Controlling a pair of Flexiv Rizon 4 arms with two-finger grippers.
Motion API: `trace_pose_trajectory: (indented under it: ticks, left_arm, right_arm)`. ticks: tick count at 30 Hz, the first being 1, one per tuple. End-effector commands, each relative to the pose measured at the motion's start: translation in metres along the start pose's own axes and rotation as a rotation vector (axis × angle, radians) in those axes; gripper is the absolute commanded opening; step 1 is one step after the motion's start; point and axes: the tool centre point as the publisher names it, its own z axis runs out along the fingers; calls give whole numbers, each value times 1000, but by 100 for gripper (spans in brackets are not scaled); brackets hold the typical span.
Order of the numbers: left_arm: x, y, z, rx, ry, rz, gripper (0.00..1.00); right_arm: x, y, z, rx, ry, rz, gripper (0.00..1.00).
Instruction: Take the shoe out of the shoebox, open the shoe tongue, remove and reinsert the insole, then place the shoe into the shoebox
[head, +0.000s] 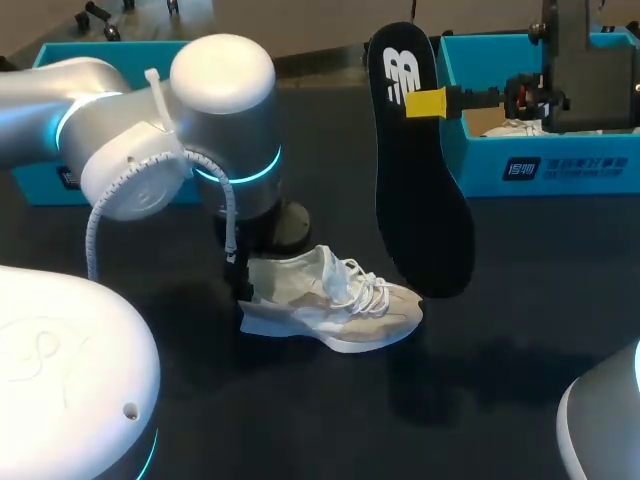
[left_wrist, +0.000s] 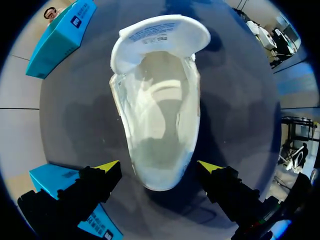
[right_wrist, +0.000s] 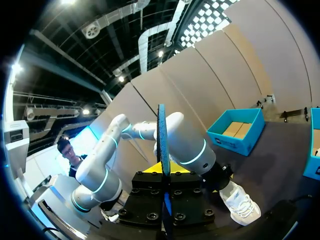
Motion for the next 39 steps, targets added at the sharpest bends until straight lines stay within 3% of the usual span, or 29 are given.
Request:
trace_pose_trajectory:
  ticks: [1,13,22,39]
  left_arm:
    - [1,-4,-2,-1,0,3,100]
    - [-13,-24,-5,38,-13,13,100]
    - [-32,-45,4,49,12,-4,100]
    - [-49,-69,28,54,49,6,100]
  right_arm:
    - [-1,3,4,4,-1,2,0]
    - [-1,3,4,4,-1,2,0]
    - [-1,3,4,4,-1,2,0]
    - [-1,3,4,4,-1,2,0]
